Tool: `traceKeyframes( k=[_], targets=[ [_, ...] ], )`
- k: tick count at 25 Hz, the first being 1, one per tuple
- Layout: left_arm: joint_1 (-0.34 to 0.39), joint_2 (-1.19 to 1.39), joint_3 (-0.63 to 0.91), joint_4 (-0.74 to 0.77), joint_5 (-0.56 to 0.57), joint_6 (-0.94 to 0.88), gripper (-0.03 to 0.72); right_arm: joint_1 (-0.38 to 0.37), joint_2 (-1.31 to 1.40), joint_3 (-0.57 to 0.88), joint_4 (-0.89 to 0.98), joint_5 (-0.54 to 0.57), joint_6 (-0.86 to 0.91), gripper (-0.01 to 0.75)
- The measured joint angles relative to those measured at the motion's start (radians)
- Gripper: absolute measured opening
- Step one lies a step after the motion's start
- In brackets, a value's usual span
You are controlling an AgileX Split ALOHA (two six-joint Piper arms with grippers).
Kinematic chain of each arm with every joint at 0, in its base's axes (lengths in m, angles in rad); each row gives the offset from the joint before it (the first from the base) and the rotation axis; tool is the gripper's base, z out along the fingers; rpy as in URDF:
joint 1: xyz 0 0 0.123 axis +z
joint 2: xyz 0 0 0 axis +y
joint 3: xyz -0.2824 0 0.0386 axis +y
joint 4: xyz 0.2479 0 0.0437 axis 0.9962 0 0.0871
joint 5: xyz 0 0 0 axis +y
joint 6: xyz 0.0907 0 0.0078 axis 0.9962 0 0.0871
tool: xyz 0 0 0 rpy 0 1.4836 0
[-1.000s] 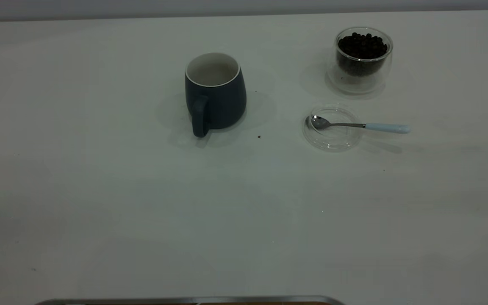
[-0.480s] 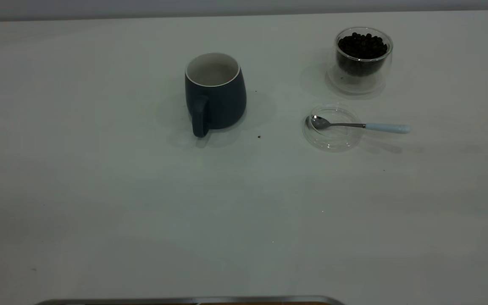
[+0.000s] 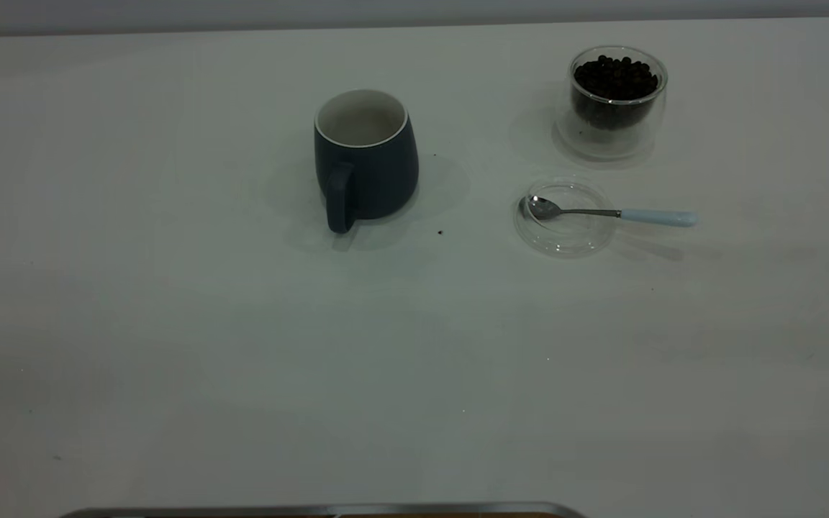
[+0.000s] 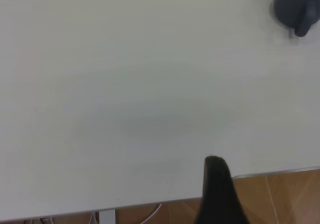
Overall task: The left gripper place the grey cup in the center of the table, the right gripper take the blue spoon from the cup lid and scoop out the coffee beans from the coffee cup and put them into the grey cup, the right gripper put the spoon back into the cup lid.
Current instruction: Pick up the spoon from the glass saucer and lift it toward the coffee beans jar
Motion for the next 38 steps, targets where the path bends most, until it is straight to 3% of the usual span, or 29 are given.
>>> traceKeyframes(
  k=[8,12,14,17,28,38],
  targets=[
    [0.000,0.000,0.000,0.000,0.000,0.000,0.568,0.000,0.001,0.000,-0.028,-0.001,0.064,0.270],
    [0.000,0.000,0.000,0.000,0.000,0.000,0.568,0.000,0.078,-0.056,-0.038,-0.029,0.078,0.459],
    [0.000,0.000,0.000,0.000,0.000,0.000,0.568,0.000,0.168,-0.097,-0.041,-0.072,0.078,0.597],
    [0.000,0.000,0.000,-0.001,0.000,0.001,0.568,0.000,0.357,-0.155,0.000,-0.157,0.078,0.724],
    [0.000,0.000,0.000,-0.001,0.000,0.001,0.568,0.000,1.104,-0.225,0.357,-0.495,0.039,0.731],
    [0.000,0.000,0.000,-0.001,0.001,0.001,0.568,-0.008,1.529,-0.231,0.886,-0.618,-0.365,0.728]
  ],
)
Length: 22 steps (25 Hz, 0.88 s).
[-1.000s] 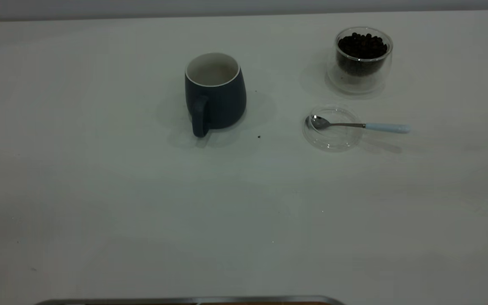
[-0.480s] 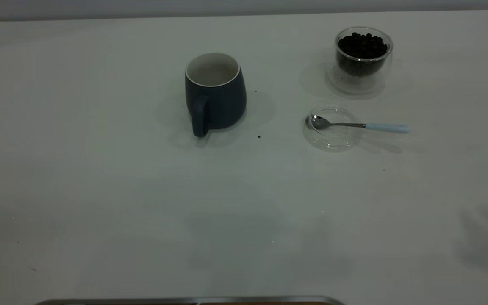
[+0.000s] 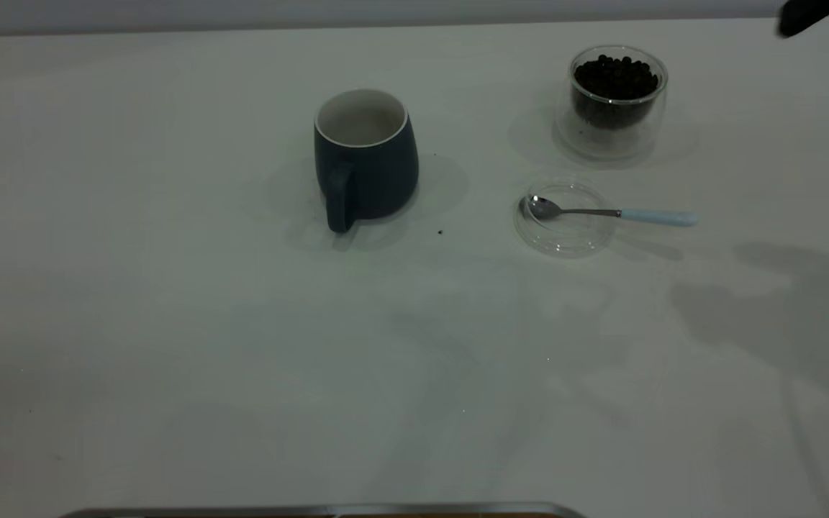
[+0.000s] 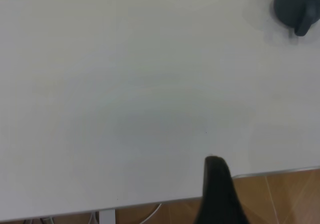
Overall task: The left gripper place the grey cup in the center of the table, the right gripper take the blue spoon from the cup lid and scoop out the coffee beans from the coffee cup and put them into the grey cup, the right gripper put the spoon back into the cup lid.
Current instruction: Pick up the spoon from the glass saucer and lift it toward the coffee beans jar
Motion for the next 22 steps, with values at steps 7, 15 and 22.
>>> traceKeyframes(
  k=[7,15,22],
  targets=[
    [0.000,0.000,0.000,0.000,0.000,0.000,0.568,-0.084,0.224,-0.006,0.359,0.043,-0.372,0.728],
    [0.000,0.000,0.000,0.000,0.000,0.000,0.568,-0.105,0.466,-0.010,0.774,0.106,-0.804,0.728],
    [0.000,0.000,0.000,0.000,0.001,-0.001,0.568,-0.134,0.632,-0.027,0.893,0.186,-0.969,0.728]
  ],
)
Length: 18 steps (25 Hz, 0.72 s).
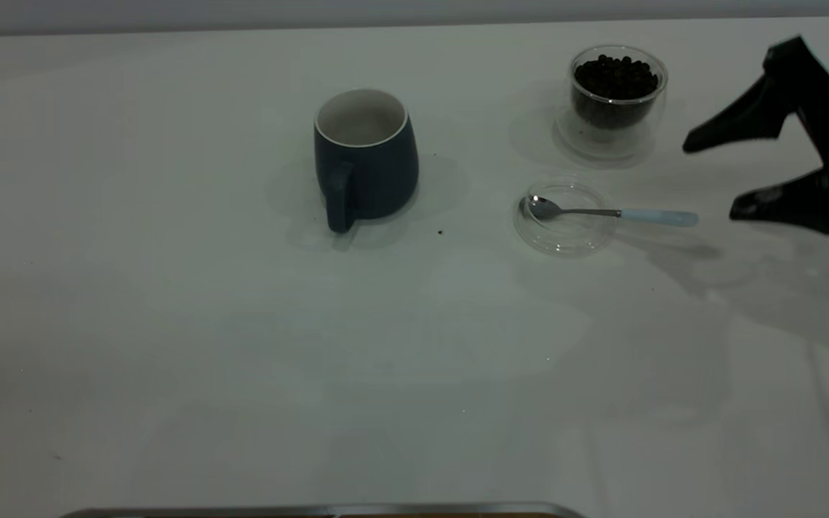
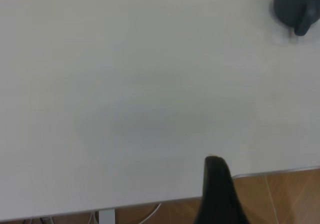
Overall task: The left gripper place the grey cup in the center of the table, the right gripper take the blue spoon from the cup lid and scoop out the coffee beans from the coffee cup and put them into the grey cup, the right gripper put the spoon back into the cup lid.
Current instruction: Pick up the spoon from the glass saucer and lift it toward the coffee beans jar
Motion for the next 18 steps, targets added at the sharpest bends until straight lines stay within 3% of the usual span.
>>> traceKeyframes(
  k=[18],
  targets=[
    [0.000,0.000,0.000,-0.003,0.001,0.001,0.568,-0.010,0.267,-0.162,0.001,0.137,-0.068,0.719]
  ],
)
